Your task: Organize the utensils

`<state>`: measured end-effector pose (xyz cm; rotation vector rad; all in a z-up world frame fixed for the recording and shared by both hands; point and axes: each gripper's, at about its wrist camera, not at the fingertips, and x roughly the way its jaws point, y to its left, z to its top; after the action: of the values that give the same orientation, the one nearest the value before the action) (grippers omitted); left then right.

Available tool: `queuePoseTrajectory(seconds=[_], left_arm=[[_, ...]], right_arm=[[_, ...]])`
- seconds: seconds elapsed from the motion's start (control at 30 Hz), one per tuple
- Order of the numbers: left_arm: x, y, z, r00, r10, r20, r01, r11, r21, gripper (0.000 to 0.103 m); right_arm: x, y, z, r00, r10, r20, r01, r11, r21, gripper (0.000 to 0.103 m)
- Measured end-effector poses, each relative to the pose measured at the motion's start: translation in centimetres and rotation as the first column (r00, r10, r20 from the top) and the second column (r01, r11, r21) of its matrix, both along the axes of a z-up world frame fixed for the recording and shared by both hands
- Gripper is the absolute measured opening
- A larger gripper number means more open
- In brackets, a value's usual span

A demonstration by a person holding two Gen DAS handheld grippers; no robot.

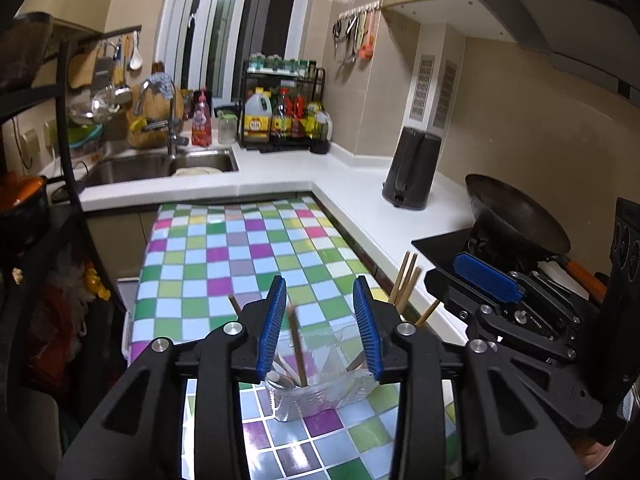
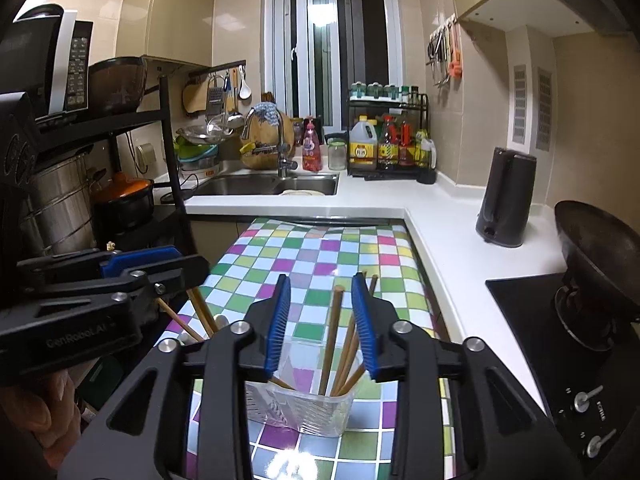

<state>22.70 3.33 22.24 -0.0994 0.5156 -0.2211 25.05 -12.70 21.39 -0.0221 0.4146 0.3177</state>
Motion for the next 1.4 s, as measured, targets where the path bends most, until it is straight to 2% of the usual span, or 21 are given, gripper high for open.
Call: queuePoseTrajectory(seconds=[0.03, 0.1, 0.17, 0.27, 0.33, 0.5, 0.6, 0.67, 0.8, 1.1, 1.27, 1.4], left_arm=[[-1.1, 0.2, 0.7, 1.0, 0.008, 0.023, -0.008, 1.0, -0.002, 0.041], [-3.3, 0.5, 1.3, 0.997, 0.032, 0.064, -0.032, 0.999, -0.001, 0.06], [-5.7, 0.7, 1.1, 0.993, 0.063, 0.1, -0.064, 0.998, 0.008, 0.073], [-9.4, 0.9, -1.2, 0.983, 0.121, 0.135, -0.124, 0.992, 0.017, 0.087], [-11.4, 0.9, -4.0, 0.979, 0.157, 0.133, -0.159, 0.987, 0.009, 0.091], [-13.1, -0.3, -10.6, 0.973, 0.222, 0.064, -0.224, 0.974, 0.021, 0.095], [-12.8, -1.3, -12.7, 0.974, 0.223, 0.033, -0.224, 0.973, 0.052, 0.095], [-12.7, -1.4, -13.4, 0.981, 0.193, 0.015, -0.194, 0.981, 0.033, 0.095], [-12.1, -1.5, -14.4, 0.978, 0.21, 0.012, -0.21, 0.977, 0.047, 0.095], [-11.1, -0.9, -15.8, 0.973, 0.23, -0.026, -0.229, 0.973, 0.039, 0.095], [-11.0, -1.2, -16.3, 0.976, 0.216, -0.027, -0.214, 0.975, 0.06, 0.095], [-11.0, -1.3, -16.3, 0.976, 0.215, -0.032, -0.213, 0.976, 0.048, 0.095]], right_arm=[[-0.7, -0.4, 0.5, 1.0, -0.004, 0.012, 0.004, 1.0, 0.005, 0.042], [-2.5, -1.3, 1.3, 0.999, -0.012, 0.045, 0.011, 1.0, 0.013, 0.05], [-4.5, -2.1, 1.3, 0.997, -0.034, 0.074, 0.033, 0.999, 0.016, 0.067], [-7.9, -3.4, -0.1, 0.993, -0.078, 0.086, 0.077, 0.997, 0.023, 0.086], [-9.9, -4.0, -1.9, 0.989, -0.119, 0.082, 0.119, 0.993, 0.009, 0.093], [-12.1, -5.1, -6.7, 0.986, -0.15, 0.077, 0.154, 0.987, -0.049, 0.097], [-11.8, -5.7, -9.5, 0.987, -0.152, 0.041, 0.155, 0.986, -0.063, 0.097], [-11.8, -5.9, -10.6, 0.987, -0.158, 0.037, 0.16, 0.986, -0.051, 0.097], [-11.8, -5.7, -12.0, 0.99, -0.139, 0.037, 0.141, 0.989, -0.047, 0.097], [-11.6, -6.0, -12.9, 0.986, -0.165, 0.021, 0.166, 0.985, -0.049, 0.098], [-11.3, -6.1, -13.3, 0.985, -0.171, 0.013, 0.171, 0.984, -0.054, 0.098], [-11.4, -6.2, -13.3, 0.985, -0.173, 0.014, 0.174, 0.983, -0.052, 0.098]])
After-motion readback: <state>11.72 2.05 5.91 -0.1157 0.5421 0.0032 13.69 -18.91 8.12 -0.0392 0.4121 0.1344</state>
